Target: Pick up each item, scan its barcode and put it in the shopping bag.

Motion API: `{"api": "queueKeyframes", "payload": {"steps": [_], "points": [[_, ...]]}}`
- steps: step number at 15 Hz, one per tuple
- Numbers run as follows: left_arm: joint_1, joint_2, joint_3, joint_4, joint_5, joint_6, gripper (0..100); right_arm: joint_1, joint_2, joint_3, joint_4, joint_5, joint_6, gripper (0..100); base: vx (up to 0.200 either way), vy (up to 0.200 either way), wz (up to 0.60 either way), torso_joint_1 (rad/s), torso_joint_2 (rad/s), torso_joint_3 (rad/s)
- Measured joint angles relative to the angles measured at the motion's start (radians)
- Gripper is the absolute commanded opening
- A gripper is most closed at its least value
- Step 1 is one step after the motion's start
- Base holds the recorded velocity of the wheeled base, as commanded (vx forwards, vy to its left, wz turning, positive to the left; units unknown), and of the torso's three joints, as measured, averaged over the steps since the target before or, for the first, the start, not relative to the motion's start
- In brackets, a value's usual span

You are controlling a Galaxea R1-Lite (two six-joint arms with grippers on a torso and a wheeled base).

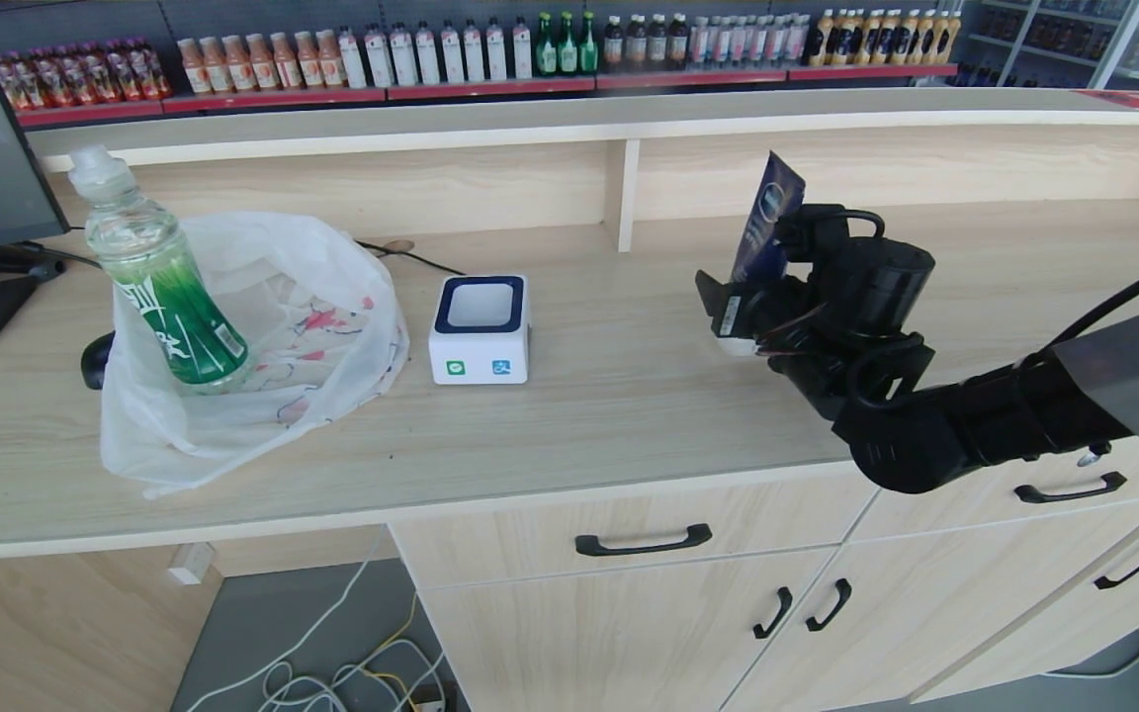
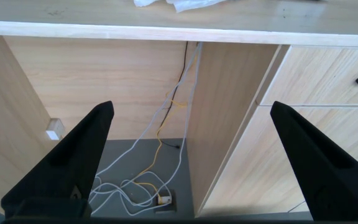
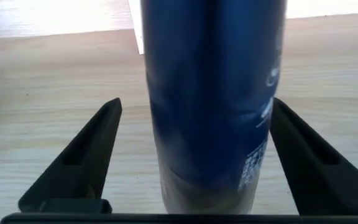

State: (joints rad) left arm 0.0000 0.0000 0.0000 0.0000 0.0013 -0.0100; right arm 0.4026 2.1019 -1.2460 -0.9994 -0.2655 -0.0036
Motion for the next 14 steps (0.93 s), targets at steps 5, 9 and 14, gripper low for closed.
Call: {"api": "queueKeyframes", "payload": {"steps": [5,9,14], "points": [[0.0,0.0,0.0,0.0,0.0,0.0,100,-0.001,0.0,-0.001,-0.002,0.001,0.0,0,0.0,0.0,0.0,0.0,0.0,0.0],[0.0,0.0,0.0,0.0,0.0,0.0,100,-0.001,-0.009,-0.001,0.001,0.001,-0.004,0,0.0,0.0,0.0,0.0,0.0,0.0],[0.0,0.0,0.0,0.0,0.0,0.0,100,-0.001,-0.055,-0.002,-0.001,0.003,-0.013,0,0.0,0.0,0.0,0.0,0.0,0.0]]}}
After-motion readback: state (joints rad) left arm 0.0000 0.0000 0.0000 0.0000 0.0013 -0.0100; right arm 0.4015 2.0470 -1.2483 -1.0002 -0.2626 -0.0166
